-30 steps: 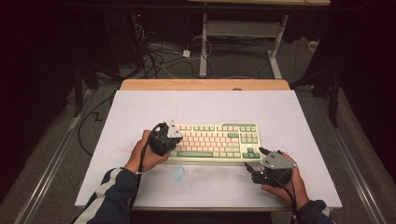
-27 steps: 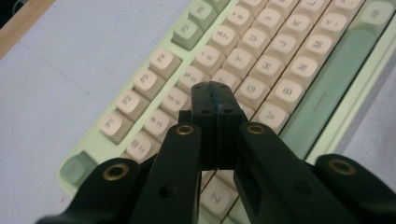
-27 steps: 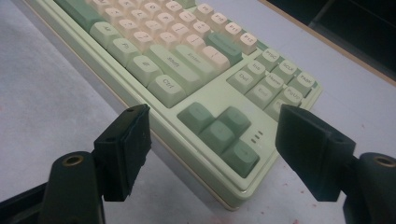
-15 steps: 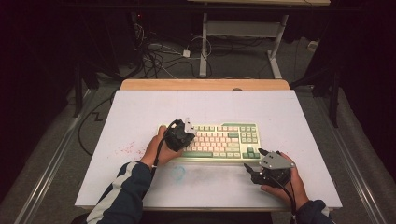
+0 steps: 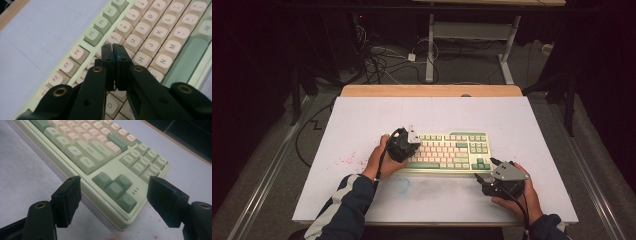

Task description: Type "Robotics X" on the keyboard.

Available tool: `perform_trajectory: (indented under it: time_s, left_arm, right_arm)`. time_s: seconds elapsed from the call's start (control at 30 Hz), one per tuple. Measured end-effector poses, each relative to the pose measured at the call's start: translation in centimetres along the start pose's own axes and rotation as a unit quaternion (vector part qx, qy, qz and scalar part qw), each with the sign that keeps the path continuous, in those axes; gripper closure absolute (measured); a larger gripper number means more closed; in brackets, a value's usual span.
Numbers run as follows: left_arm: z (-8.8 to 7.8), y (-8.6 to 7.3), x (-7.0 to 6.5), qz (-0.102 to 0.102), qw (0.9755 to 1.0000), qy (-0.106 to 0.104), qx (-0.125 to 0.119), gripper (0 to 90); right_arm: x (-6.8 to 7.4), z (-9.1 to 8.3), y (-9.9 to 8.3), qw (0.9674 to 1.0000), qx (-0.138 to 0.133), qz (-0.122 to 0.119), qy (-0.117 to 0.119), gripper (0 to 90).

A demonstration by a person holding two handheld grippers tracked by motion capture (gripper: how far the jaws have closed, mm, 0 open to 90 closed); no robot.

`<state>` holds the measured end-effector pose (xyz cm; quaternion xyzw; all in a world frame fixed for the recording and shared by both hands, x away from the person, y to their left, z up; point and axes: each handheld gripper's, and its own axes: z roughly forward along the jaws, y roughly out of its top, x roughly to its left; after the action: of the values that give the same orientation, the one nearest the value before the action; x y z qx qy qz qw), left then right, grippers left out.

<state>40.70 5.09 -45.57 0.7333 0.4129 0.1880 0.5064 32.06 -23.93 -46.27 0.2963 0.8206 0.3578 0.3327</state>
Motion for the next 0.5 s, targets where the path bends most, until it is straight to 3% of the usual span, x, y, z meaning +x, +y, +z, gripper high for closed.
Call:
perform_trajectory:
  time_s: [0.17,0.33,0.5]
  left_arm:
    - [-0.9,0.4,0.2,-0.002,0.9998,0.002,-0.02,81.3]
    - [-2.1,0.9,0.3,-0.004,0.9986,0.006,-0.053,68.3]
    - [-2.9,1.1,0.1,0.001,0.9975,0.009,-0.07,53.5]
  right_arm:
    - [-0.1,-0.1,0.0,1.0,0.0,0.002,-0.005,29.3]
    - [-0.1,-0.2,0.1,1.0,-0.001,0.0,-0.006,29.4]
    - [-0.2,-0.1,0.1,1.0,0.001,0.0,-0.005,29.5]
